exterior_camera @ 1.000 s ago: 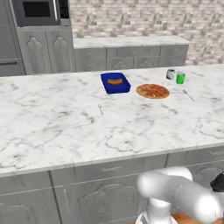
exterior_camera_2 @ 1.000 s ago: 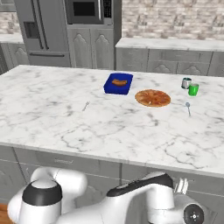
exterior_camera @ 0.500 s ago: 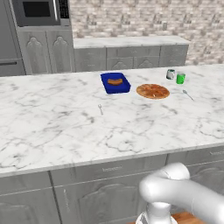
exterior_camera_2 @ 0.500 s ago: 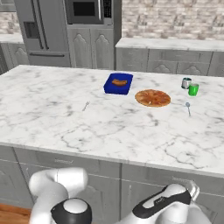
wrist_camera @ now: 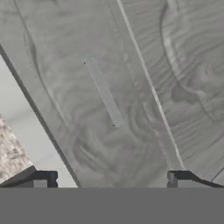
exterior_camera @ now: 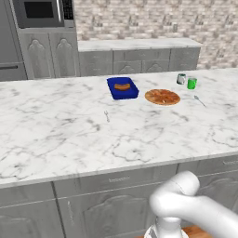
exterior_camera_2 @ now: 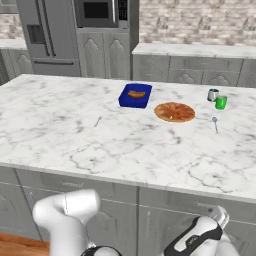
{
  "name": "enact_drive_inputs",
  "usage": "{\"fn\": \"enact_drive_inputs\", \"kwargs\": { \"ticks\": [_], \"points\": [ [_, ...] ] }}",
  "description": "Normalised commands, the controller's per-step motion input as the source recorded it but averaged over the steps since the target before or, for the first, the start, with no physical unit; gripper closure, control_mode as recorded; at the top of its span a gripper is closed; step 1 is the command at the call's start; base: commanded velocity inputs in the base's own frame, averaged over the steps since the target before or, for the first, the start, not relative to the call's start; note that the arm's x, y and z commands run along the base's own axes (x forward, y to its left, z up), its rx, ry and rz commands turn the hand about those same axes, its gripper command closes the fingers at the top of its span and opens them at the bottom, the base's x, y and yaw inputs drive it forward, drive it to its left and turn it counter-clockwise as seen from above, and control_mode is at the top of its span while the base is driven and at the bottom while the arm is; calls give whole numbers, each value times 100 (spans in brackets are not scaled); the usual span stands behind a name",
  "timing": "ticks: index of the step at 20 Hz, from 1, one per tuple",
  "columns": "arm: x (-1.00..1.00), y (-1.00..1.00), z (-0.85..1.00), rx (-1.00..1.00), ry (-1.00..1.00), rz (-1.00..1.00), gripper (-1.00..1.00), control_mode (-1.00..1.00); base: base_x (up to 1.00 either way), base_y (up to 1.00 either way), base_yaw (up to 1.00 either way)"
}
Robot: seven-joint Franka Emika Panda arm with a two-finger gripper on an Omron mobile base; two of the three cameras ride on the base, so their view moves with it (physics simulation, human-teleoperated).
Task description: Take the pizza cutter from the drawer on the right and place it on the dining counter for cutting.
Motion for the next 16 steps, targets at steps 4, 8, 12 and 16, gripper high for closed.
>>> {"fn": "enact_drive_inputs", "kwargs": {
  "ticks": [4,8,12,16],
  "points": [
    [41,-14,-37,0,-10,-1,-100,-100,0,0,0],
    [34,-20,-33,0,-5,0,-100,-100,0,0,0],
    [31,-16,-33,0,-2,0,-100,-100,0,0,0],
    [29,-16,-21,0,0,0,-100,-100,0,0,0]
  ]
}}
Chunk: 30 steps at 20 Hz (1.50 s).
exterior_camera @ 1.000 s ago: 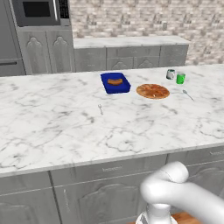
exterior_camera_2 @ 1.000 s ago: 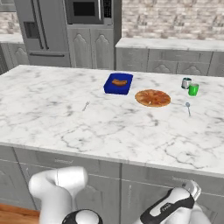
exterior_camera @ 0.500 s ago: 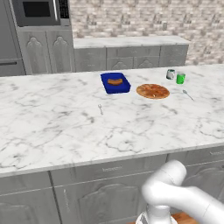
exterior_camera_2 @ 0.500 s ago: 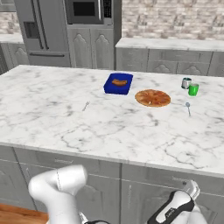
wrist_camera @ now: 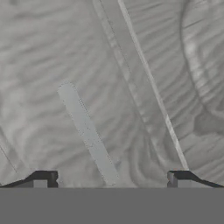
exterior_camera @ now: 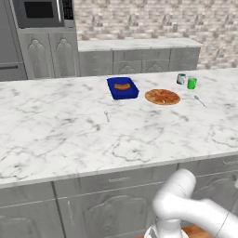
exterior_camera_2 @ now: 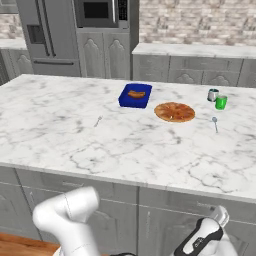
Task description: Take the pizza cutter from the drawer on the right and place it on the dining counter for cutting.
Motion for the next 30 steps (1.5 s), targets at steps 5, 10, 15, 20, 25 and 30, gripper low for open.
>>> {"fn": "enact_drive_inputs", "kwargs": {
  "ticks": [5,10,15,20,25,30],
  "points": [
    [31,-21,-17,0,-5,0,-100,-100,0,0,0],
    [31,-15,-22,0,-7,0,-100,-100,0,0,0],
    [36,-9,-22,0,-4,0,-100,-100,0,0,0],
    [33,-1,-30,0,-6,0,-100,-100,0,0,0],
    [15,0,-18,0,-6,0,-100,-100,0,0,0],
    [0,0,0,0,0,0,-100,-100,0,0,0]
  ]
}}
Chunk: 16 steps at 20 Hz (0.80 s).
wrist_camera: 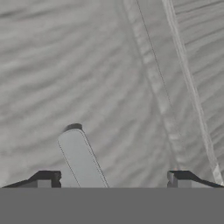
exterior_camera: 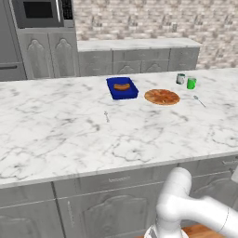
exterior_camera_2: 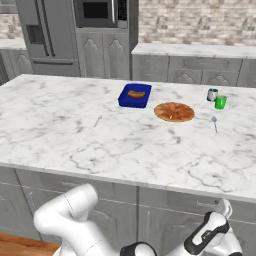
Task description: Take the pizza cutter from the drawer on the right and place it on the dining counter for cutting.
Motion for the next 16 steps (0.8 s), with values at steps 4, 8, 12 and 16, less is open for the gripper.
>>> {"fn": "enact_drive_inputs", "kwargs": {
  "ticks": [4,8,12,16],
  "points": [
    [0,0,0,0,0,0,100,-100,0,0,0],
    [0,0,0,0,0,0,100,-100,0,0,0],
    [0,0,0,0,0,0,100,-100,0,0,0],
    [-4,0,0,-1,0,0,100,-100,0,0,0]
  ]
}}
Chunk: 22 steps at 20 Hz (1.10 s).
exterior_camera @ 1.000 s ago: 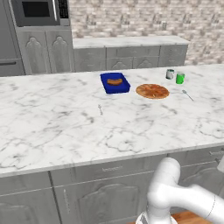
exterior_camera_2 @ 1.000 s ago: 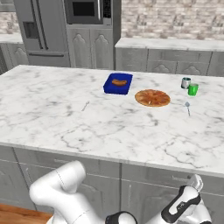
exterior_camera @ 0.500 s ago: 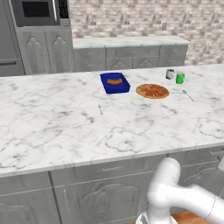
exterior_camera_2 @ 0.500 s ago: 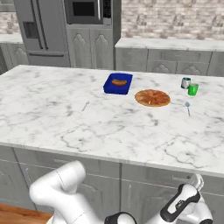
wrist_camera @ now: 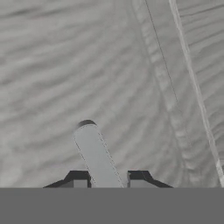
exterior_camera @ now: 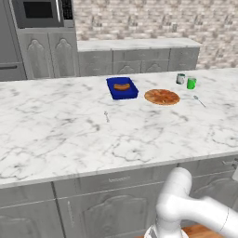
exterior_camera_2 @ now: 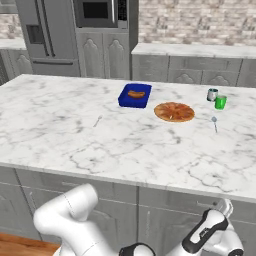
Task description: Take the pizza cutter from the drawer on the right and place it on the dining counter for cutting.
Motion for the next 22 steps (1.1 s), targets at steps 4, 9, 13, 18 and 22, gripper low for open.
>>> {"fn": "enact_drive_inputs", "kwargs": {
  "ticks": [4,9,13,18,22],
  "points": [
    [-26,0,-9,0,1,0,100,-100,0,0,0],
    [-34,0,-18,0,8,0,100,-100,0,0,0],
    [-34,0,-22,0,11,0,100,-100,0,0,0],
    [-63,-6,-26,0,6,0,100,-100,0,0,0],
    [-69,-9,-18,0,0,0,100,-100,0,0,0]
  ]
}}
